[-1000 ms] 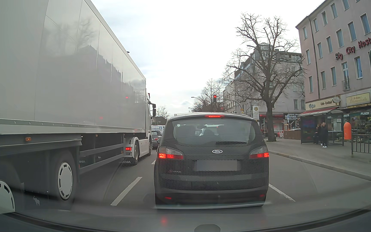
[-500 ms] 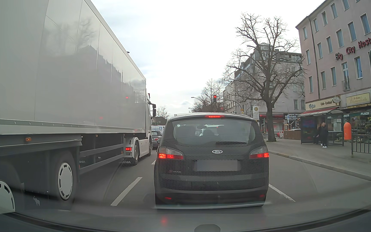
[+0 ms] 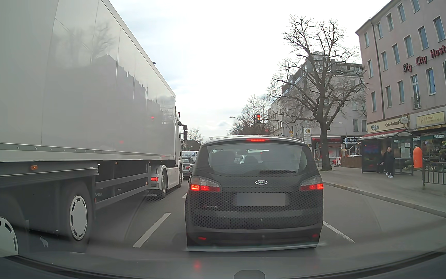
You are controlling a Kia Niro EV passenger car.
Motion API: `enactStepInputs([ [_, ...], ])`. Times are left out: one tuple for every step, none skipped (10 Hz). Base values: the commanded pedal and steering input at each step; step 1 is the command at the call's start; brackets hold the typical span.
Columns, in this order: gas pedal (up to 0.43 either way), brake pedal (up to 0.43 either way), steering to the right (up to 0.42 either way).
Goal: Follow the waypoints while adhering to traffic rules and regulations
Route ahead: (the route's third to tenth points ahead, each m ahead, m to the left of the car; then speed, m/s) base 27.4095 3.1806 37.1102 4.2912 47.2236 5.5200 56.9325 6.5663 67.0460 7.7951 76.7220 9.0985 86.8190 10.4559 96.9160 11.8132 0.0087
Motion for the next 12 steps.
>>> enactStepInputs([
  [0.0, 0.256, -0.013],
  [0.0, 0.262, -0.013],
  [0.0, 0.262, -0.013],
  [0.0, 0.268, -0.013],
  [0.0, 0.268, -0.013],
  [0.0, 0.262, -0.013],
  [0.0, 0.122, -0.013],
  [0.0, 0.024, -0.013],
  [0.0, 0.018, -0.013],
  [0.0, 0.024, -0.013],
  [0.0, 0.177, -0.013],
  [0.0, 0.049, -0.013],
])
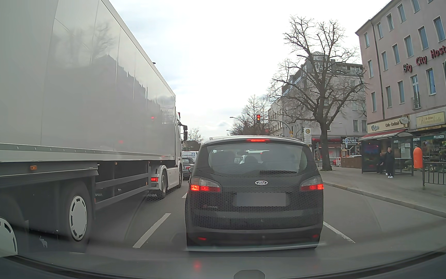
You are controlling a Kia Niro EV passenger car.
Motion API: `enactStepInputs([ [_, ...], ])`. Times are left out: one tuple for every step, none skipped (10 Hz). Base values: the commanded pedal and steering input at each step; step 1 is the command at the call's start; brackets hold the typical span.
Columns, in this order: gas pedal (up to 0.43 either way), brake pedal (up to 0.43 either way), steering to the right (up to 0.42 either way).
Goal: Follow the waypoints while adhering to traffic rules and regulations
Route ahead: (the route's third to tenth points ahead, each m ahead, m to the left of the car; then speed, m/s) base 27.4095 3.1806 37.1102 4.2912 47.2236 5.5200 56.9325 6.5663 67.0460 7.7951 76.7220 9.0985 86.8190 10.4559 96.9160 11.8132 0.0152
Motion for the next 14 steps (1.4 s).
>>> enactStepInputs([
  [0.0, 0.043, -0.013],
  [0.0, 0.165, -0.013],
  [0.0, 0.201, -0.013],
  [0.0, 0.128, -0.013],
  [0.0, 0.067, -0.013],
  [0.0, 0.171, -0.013],
  [0.0, 0.171, -0.013],
  [0.0, 0.024, -0.013],
  [0.0, 0.122, -0.013],
  [0.0, 0.195, -0.013],
  [0.0, 0.238, -0.013],
  [0.0, 0.25, -0.013],
  [0.0, 0.256, -0.013],
  [0.0, 0.256, -0.013],
])
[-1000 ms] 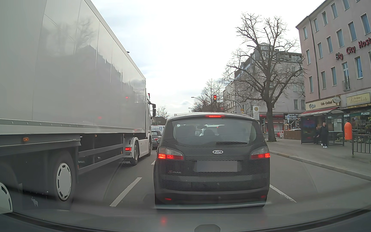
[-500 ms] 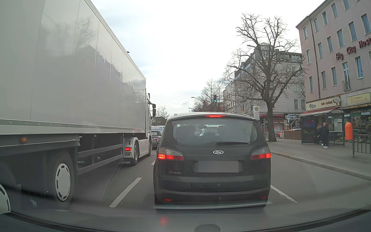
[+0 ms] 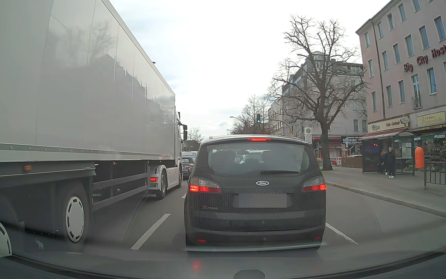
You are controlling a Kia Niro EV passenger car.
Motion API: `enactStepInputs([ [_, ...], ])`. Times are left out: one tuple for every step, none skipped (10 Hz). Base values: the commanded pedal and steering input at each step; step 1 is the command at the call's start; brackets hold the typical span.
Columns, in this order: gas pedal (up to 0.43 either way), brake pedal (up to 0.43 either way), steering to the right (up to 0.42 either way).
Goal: Follow the waypoints while adhering to traffic rules and regulations
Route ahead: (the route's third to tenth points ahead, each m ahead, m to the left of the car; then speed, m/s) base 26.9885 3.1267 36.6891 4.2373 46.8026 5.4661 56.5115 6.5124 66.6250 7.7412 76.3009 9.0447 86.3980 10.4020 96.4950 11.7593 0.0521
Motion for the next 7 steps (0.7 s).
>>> enactStepInputs([
  [0.0, 0.256, -0.013],
  [0.0, 0.268, -0.013],
  [0.0, 0.268, -0.013],
  [0.0, 0.274, -0.013],
  [0.0, 0.28, -0.013],
  [0.0, 0.28, -0.013],
  [0.0, 0.287, -0.013],
])
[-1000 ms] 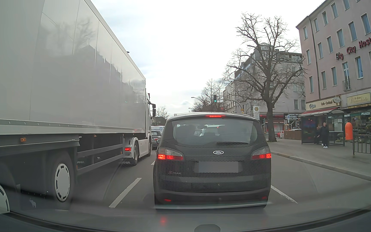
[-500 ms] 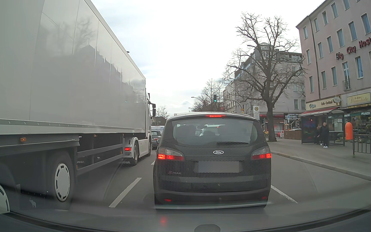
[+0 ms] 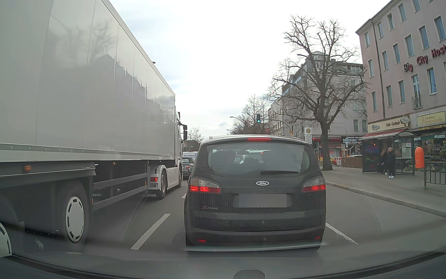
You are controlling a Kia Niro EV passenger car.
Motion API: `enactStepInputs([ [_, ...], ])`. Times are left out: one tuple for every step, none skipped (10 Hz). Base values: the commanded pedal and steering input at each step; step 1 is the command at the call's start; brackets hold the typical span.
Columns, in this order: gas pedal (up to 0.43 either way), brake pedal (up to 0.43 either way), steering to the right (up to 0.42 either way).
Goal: Follow the waypoints while adhering to traffic rules and regulations
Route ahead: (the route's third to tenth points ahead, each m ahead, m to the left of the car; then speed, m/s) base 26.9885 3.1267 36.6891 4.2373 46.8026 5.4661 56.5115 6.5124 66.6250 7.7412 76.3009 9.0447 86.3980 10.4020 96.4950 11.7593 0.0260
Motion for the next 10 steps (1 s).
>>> enactStepInputs([
  [0.0, 0.293, -0.013],
  [0.0, 0.305, -0.013],
  [0.0, 0.311, -0.013],
  [0.0, 0.323, -0.013],
  [0.0, 0.329, -0.013],
  [0.0, 0.335, -0.013],
  [0.0, 0.348, -0.013],
  [0.0, 0.36, -0.013],
  [0.0, 0.372, -0.013],
  [0.0, 0.384, -0.013],
])
